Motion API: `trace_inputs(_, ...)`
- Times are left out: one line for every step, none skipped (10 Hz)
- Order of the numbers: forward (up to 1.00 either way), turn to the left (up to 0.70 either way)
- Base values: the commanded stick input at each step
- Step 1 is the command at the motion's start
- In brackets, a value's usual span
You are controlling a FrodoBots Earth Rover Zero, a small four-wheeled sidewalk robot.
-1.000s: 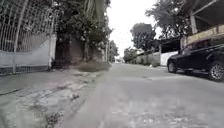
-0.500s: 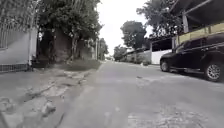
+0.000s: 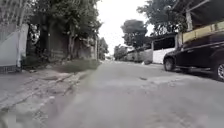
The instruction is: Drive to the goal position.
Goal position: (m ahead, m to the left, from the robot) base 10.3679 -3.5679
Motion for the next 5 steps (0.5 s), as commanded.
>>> trace_inputs(1.0, 0.0)
trace_inputs(1.0, 0.0)
trace_inputs(1.0, 0.0)
trace_inputs(1.0, 0.0)
trace_inputs(1.0, 0.0)
